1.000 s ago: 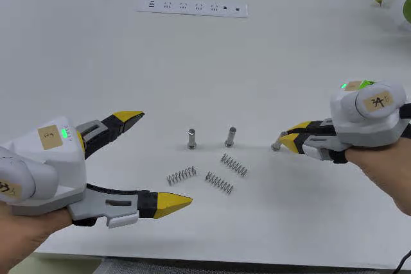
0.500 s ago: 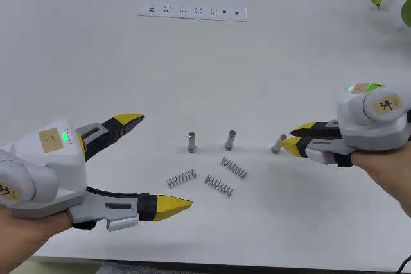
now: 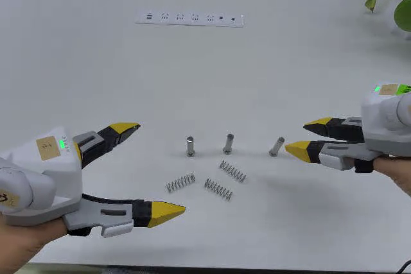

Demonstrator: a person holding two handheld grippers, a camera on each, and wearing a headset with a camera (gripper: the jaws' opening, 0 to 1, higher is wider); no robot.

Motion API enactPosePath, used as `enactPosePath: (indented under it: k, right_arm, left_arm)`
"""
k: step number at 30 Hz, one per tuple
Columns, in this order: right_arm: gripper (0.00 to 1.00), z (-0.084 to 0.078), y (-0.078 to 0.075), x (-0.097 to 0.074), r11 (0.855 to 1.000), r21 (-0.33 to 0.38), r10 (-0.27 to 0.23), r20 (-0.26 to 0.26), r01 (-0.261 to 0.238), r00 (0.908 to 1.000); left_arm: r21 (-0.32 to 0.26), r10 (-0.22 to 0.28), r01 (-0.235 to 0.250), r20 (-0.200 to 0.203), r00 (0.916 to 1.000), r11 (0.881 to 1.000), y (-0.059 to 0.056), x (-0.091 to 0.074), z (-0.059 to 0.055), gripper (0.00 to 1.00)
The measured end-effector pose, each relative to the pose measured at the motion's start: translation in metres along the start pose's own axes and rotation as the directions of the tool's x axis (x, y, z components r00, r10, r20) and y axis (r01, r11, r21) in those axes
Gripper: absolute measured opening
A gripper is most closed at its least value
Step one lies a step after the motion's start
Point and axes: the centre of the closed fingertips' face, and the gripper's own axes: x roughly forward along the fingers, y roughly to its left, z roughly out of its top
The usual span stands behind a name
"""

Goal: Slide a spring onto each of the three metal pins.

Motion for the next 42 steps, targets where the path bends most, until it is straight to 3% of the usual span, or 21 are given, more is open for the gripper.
enactPosePath:
  k: [7, 13, 16, 22, 25, 29, 32, 37, 39, 42]
  right_arm:
    - [0.55, 0.001, 0.001, -0.015, 0.999, -0.033, 0.017, 0.041, -0.016, 0.9990]
    - [0.67, -0.004, 0.013, -0.025, 0.997, -0.061, 0.051, 0.061, -0.047, 0.9968]
    - [0.71, -0.008, 0.018, -0.030, 0.996, -0.067, 0.068, 0.065, -0.063, 0.9956]
    - [0.81, -0.018, 0.027, -0.037, 0.993, -0.070, 0.098, 0.082, -0.093, 0.9918]
    - [0.83, -0.019, 0.032, -0.040, 0.991, -0.078, 0.114, 0.097, -0.107, 0.9887]
    - [0.86, -0.019, 0.039, -0.042, 0.988, -0.090, 0.134, 0.118, -0.124, 0.9839]
    - [0.87, -0.020, 0.041, -0.043, 0.987, -0.094, 0.142, 0.119, -0.131, 0.9826]
    - [0.87, -0.021, 0.043, -0.045, 0.987, -0.091, 0.145, 0.126, -0.134, 0.9813]
    - [0.86, -0.022, 0.044, -0.045, 0.987, -0.090, 0.147, 0.128, -0.136, 0.9809]
    - [0.86, -0.024, 0.044, -0.046, 0.987, -0.087, 0.148, 0.128, -0.137, 0.9807]
  left_arm:
    - [0.010, 0.000, 0.000, -0.053, 0.9986, 1.000, 0.003, -0.001, -0.009, 0.89]
    - [0.021, -0.003, 0.005, -0.109, 0.9940, 1.000, 0.007, 0.001, -0.022, 0.81]
    - [0.035, -0.009, 0.014, -0.154, 0.9880, 0.999, 0.006, 0.003, -0.029, 0.76]
    - [0.044, -0.024, 0.033, -0.205, 0.9784, 0.998, 0.004, 0.009, -0.038, 0.64]
    - [0.054, -0.031, 0.046, -0.255, 0.9663, 0.997, 0.002, 0.012, -0.045, 0.59]
    - [0.056, -0.039, 0.057, -0.285, 0.9578, 0.997, -0.001, 0.017, -0.048, 0.54]
    - [0.074, -0.050, 0.079, -0.331, 0.9423, 0.994, -0.004, 0.022, -0.054, 0.51]
    - [0.083, -0.068, 0.107, -0.375, 0.9247, 0.991, -0.008, 0.029, -0.061, 0.44]
    - [0.085, -0.074, 0.117, -0.398, 0.9146, 0.990, -0.009, 0.031, -0.065, 0.41]
    - [0.107, -0.068, 0.130, -0.449, 0.8911, 0.986, -0.008, 0.033, -0.075, 0.36]
